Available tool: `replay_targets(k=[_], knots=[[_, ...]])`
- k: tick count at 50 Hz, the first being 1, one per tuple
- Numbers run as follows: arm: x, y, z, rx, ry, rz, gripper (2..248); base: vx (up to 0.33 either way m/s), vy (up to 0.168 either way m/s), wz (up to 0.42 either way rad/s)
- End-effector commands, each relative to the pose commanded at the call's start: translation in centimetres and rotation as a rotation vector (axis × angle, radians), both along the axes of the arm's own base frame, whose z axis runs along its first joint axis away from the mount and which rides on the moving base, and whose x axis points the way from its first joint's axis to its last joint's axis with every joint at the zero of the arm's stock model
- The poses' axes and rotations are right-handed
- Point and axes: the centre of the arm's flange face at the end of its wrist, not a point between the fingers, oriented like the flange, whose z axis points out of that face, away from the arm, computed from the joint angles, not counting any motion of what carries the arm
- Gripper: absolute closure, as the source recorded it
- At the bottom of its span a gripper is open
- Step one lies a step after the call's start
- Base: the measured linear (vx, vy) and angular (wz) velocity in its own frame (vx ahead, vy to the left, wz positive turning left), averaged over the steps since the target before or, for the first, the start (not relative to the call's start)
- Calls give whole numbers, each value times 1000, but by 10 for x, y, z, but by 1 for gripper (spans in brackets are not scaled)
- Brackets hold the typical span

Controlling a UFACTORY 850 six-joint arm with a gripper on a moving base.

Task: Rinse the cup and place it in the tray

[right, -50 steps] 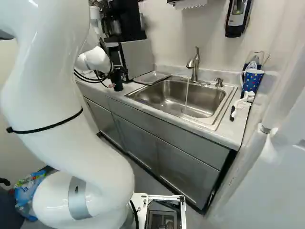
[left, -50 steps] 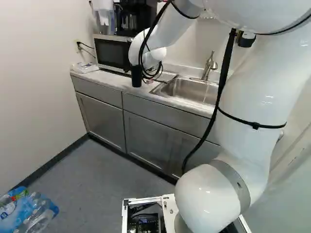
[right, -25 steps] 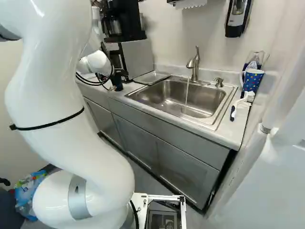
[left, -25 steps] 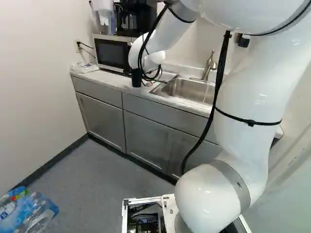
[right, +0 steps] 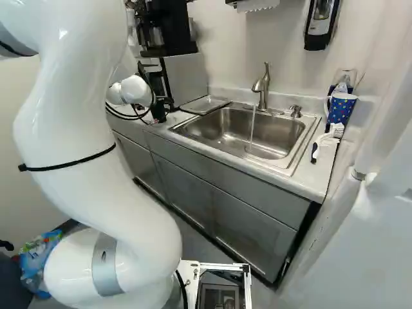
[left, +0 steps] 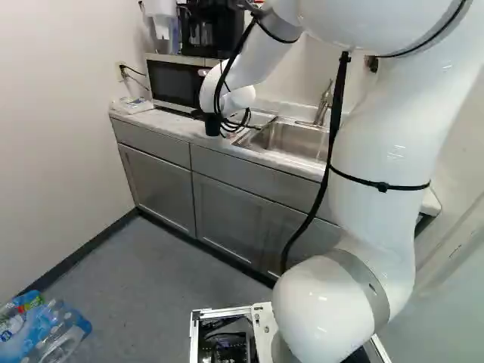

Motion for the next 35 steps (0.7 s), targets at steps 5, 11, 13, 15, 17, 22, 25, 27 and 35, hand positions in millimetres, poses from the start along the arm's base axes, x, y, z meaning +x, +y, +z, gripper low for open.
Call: replay_targets(k=[5, 11, 13, 15, 17, 22, 25, 27, 35], knots=[[0, 0, 1, 2, -6, 0, 3, 0, 0, 0], [0, 0, 1, 2, -6, 0, 3, 0, 0, 0], [0, 0, 1, 2, -6, 0, 3, 0, 0, 0], [0, 0, 1, 2, -6, 0, 3, 0, 0, 0], [0, 0, 1, 2, -6, 0, 3, 0, 0, 0], [0, 0, 1, 2, -6, 0, 3, 0, 0, 0], [0, 0, 1, 2, -6, 0, 3, 0, 0, 0], [0, 0, 1, 2, -6, 0, 3, 0, 0, 0], [0, 0, 1, 2, -6, 0, 71, 0, 0, 0]])
